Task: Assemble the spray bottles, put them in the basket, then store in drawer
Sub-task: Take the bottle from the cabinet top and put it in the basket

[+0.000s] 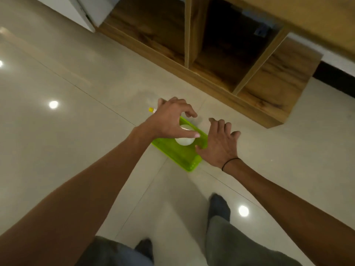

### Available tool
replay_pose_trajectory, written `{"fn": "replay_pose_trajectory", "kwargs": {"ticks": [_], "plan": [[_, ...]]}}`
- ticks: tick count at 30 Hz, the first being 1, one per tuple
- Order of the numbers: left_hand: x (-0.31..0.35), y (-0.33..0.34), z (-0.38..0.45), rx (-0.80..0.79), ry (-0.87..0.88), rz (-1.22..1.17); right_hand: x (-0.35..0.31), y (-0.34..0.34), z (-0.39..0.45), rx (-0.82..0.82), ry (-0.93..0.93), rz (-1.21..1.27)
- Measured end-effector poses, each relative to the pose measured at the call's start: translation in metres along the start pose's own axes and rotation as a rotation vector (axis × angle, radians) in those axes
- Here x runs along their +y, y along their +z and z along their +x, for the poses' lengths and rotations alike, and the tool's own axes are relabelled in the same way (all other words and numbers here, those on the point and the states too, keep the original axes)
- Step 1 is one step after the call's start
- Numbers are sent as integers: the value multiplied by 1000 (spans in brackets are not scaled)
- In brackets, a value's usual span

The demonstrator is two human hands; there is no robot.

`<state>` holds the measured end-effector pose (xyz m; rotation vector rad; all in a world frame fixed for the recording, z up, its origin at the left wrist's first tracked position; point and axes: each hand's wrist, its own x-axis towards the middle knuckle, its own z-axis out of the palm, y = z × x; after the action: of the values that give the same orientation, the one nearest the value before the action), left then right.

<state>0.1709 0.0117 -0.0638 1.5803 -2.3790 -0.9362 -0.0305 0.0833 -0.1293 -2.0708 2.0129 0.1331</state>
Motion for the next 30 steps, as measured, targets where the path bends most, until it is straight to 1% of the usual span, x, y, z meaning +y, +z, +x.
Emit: {"fn": "replay_pose_trajectory", "kwargs": {"ticks": [4,7,10,17,22,26,30], "plan": [[37,-21,-14,140,-78,-262,-4,-66,-13,-81,26,40],[70,-49,-17,155,-150,-363,-10,-120,-16,-87,50,98],[101,-81,-18,176,-197,-393,-15,-173,-16,-102,58,147],[150,-162,-15,166,-255,-353,-21,-278,2,-106,63,228],[168,-197,3,209,-344,-402,-22,-321,31,-80,41,268],[173,-209,26,272,-388,-437,-23,-340,59,-45,12,300],[169,-216,48,346,-449,-526,-24,-351,93,-21,-21,302]]}}
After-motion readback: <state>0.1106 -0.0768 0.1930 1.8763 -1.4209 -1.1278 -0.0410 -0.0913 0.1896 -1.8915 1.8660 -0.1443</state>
